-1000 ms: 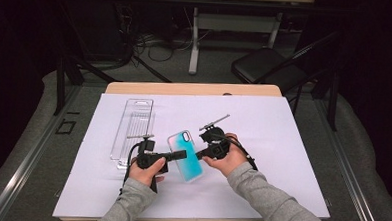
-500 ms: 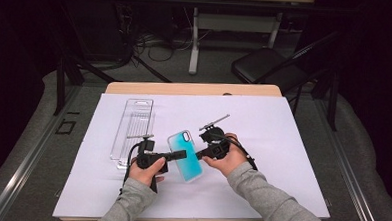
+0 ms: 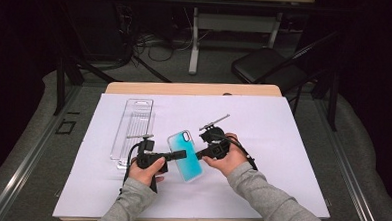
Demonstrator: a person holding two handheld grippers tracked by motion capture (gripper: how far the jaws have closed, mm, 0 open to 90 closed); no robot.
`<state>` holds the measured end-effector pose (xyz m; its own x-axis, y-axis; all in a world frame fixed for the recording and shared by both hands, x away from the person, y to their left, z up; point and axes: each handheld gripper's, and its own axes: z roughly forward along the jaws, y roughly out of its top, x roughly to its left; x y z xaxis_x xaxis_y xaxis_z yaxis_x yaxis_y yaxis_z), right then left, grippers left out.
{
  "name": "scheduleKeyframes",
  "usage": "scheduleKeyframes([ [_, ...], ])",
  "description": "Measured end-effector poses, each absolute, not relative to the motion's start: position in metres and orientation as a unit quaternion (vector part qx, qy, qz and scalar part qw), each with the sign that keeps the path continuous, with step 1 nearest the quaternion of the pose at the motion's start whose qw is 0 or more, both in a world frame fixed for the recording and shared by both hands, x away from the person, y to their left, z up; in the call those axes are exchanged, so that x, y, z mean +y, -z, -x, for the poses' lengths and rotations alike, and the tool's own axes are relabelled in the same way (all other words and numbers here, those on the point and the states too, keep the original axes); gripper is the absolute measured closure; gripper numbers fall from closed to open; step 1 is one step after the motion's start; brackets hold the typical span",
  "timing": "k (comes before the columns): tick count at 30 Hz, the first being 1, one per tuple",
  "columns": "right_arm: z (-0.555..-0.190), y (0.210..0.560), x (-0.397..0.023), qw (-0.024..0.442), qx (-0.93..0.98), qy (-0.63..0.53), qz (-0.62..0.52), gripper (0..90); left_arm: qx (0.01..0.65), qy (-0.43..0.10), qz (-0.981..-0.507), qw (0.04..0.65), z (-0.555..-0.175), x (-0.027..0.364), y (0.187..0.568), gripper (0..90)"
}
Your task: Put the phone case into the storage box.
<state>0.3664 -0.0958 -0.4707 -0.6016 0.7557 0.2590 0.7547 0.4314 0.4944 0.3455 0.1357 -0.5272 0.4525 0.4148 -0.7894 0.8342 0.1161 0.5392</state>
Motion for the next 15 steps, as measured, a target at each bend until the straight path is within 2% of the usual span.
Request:
scheduleKeyframes([
  [9, -0.366, 0.4695, -0.0976, 0.001, 0.846, -0.301, -0.441, 86.3, 0.487, 0.183, -0.636, 0.57, -0.3456, 0.1372, 0.5266, 81.0],
  [15, -0.3651, 0.4664, -0.1006, 0.0, 0.84, -0.32, -0.439, 81.2, 0.487, 0.178, -0.64, 0.567, -0.3459, 0.1387, 0.5267, 80.9],
])
